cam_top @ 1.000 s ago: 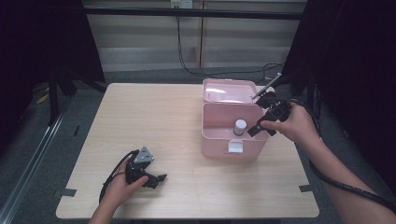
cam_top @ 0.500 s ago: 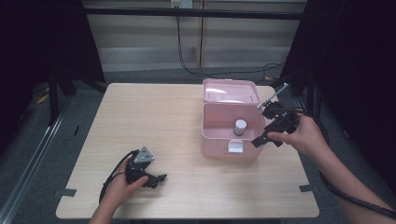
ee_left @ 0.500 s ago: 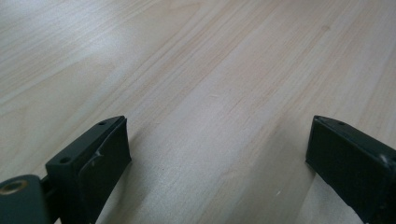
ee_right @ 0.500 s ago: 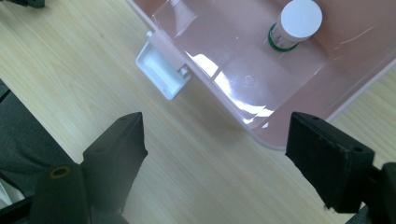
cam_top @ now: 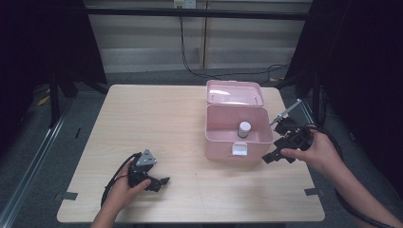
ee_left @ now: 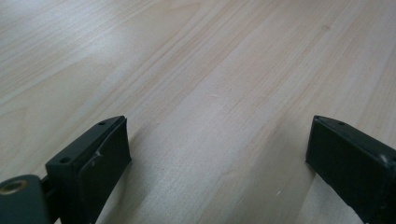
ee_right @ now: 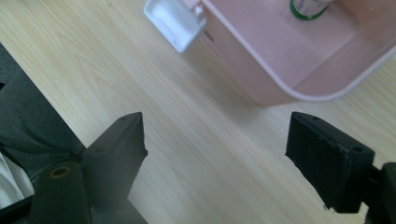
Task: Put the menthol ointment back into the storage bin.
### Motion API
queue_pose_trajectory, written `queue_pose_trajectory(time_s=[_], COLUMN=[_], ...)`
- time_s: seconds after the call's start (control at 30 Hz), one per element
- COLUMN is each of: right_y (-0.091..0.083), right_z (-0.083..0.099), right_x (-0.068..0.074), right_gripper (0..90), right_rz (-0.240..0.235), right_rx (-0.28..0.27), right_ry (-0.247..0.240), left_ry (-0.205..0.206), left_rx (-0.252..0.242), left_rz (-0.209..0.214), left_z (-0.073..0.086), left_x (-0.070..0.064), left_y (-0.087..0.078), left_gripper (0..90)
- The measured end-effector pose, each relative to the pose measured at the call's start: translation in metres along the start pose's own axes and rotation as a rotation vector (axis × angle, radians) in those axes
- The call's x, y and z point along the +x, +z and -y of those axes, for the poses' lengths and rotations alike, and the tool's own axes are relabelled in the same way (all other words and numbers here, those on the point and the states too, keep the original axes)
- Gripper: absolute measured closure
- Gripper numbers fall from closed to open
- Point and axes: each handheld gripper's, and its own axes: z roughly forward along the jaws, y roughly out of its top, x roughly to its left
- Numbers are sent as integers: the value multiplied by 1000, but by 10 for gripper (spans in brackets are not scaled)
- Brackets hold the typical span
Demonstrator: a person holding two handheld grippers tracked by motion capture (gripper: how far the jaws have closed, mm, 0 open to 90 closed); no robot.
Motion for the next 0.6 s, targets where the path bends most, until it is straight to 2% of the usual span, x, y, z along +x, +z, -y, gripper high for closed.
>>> queue_pose_trajectory(time_s=[0.03,0.27,0.6], right_y=[2,16,38], right_z=[3,21,37], right_x=[0,2,5], right_gripper=[194,194,192], right_rz=[7,-46,-70], right_rx=[1,-13,-15], right_ry=[-3,-12,-16], left_ry=[0,0,-2], left_rx=[0,0,-2], left_rz=[0,0,1], left_z=[0,0,0], left_x=[0,0,0], left_y=[0,0,0], left_gripper=[57,57,57])
